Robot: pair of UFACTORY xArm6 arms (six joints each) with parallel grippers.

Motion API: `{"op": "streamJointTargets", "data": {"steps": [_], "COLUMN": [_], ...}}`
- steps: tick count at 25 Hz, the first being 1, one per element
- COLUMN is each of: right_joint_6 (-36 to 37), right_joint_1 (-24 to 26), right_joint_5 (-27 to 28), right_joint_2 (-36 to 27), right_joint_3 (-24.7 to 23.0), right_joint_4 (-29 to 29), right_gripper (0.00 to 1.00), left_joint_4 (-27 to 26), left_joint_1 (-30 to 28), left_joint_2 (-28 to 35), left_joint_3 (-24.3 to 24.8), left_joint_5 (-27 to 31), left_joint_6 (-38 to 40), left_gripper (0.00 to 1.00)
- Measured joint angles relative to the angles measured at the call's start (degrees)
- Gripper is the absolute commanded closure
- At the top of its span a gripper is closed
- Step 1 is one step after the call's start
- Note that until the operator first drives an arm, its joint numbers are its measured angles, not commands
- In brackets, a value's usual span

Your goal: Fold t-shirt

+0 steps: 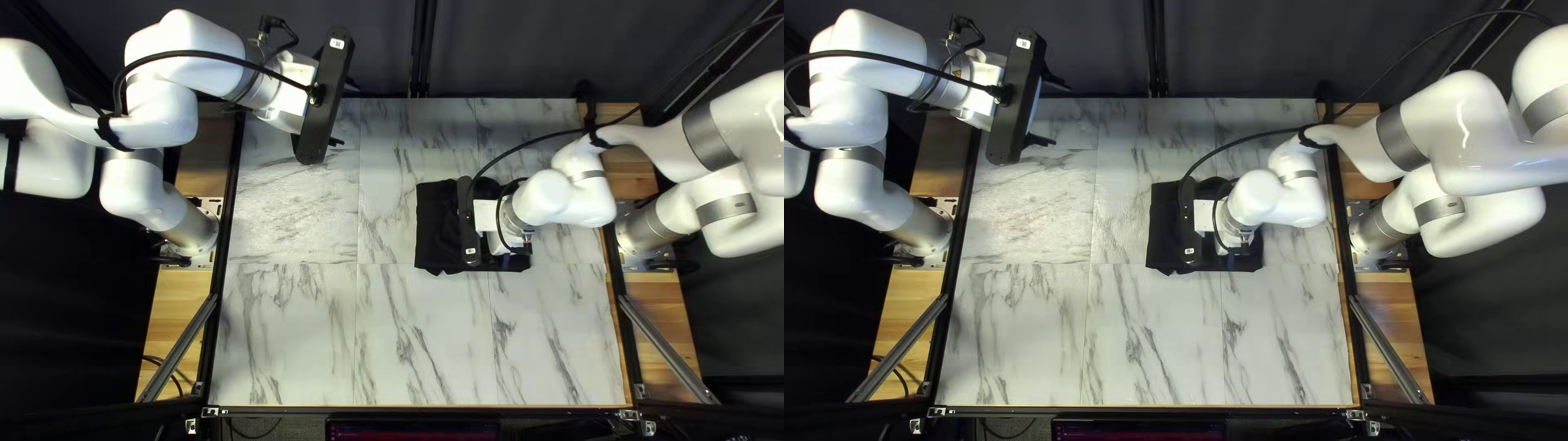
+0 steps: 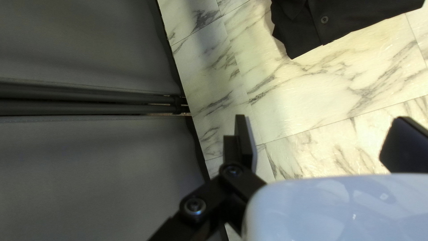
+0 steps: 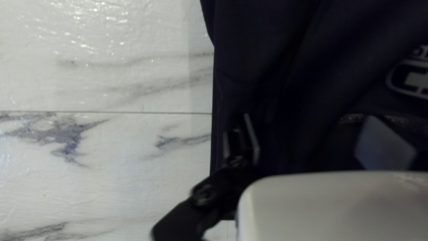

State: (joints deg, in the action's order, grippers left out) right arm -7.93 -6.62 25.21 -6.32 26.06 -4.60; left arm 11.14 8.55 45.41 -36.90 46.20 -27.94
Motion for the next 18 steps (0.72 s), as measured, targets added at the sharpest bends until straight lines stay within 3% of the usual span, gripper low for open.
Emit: {"op": "streamJointTargets", "data": {"steps": [10,18], "right_joint_6": [-5.0,-5.8], "right_joint_1": [-1.1,-1.4], "right_joint_5": [4.3,12.7], "right_joint_2": [-4.6,-8.5], "right_joint_3": [0.0,3.2], "right_joint_4": [-4.2,-5.4], "right_gripper": [1.00,1.00], "left_joint_4": [0.0,0.0], "left_joint_1": [0.0,0.0], "left_joint_2": [0.0,0.0], "left_joint_3": [0.0,0.0], "left_joint_5": [0.0,0.0], "left_joint_6": [0.0,0.0], "left_gripper": [0.00,0.00]}}
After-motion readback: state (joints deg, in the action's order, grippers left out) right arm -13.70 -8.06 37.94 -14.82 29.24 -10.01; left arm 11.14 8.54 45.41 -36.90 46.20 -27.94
